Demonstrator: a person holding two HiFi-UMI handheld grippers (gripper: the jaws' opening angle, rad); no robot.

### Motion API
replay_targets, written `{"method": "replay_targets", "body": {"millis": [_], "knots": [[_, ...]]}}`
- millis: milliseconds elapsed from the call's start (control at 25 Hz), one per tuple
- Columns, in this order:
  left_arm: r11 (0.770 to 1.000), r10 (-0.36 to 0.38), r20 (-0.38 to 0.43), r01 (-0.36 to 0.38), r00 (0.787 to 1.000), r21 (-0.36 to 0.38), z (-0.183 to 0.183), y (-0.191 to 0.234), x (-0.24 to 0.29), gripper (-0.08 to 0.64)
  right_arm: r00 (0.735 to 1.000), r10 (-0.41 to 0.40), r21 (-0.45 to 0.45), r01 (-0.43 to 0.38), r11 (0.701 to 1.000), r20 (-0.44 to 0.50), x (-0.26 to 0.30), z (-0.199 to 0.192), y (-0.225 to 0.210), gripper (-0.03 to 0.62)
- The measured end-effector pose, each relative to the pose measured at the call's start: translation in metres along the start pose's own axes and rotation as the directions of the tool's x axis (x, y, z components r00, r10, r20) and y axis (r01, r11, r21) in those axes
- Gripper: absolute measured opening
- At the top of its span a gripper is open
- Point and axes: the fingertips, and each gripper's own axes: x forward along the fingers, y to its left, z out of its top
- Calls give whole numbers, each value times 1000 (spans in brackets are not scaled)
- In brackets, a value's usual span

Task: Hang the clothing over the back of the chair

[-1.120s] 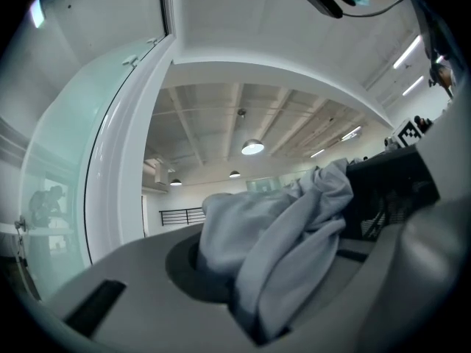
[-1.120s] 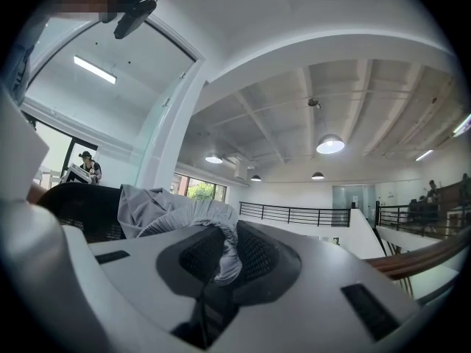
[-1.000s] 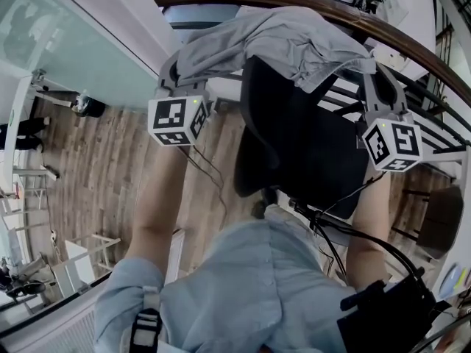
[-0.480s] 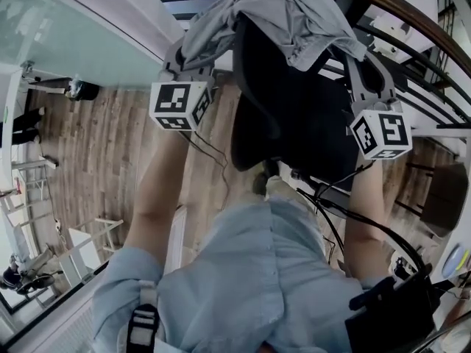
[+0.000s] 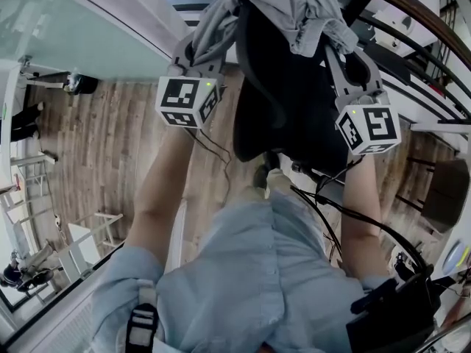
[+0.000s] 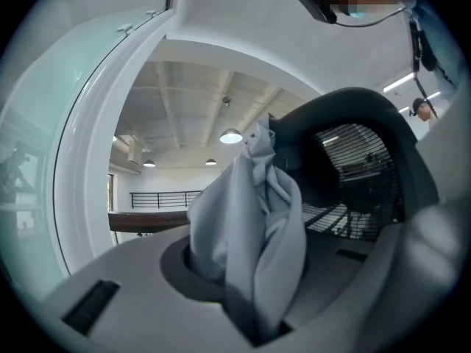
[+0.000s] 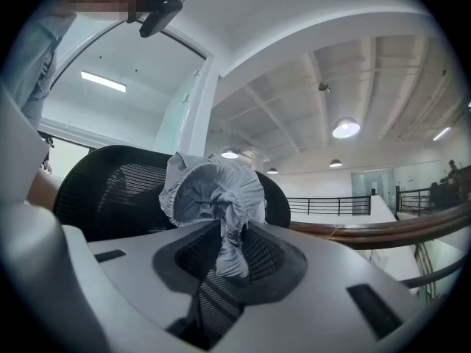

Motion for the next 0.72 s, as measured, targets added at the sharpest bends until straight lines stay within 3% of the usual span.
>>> {"method": "replay_targets", "body": {"millis": [200,360,720], "knots": [[1000,-13,-21,13,1000,-6,-5,-7,-6,128,1000,-20,0,20,1000,-5,-3,1,5,127],[999,-31,-37,31,999,6,-10,-17,-13,186,1000,-13,7,13,1000,-8,-7,0,13,204],[998,-58,-48,57,997,-15,-24,-43,-44,189,999,36,31,-35,999,-41,-23,-16,56,215]]}}
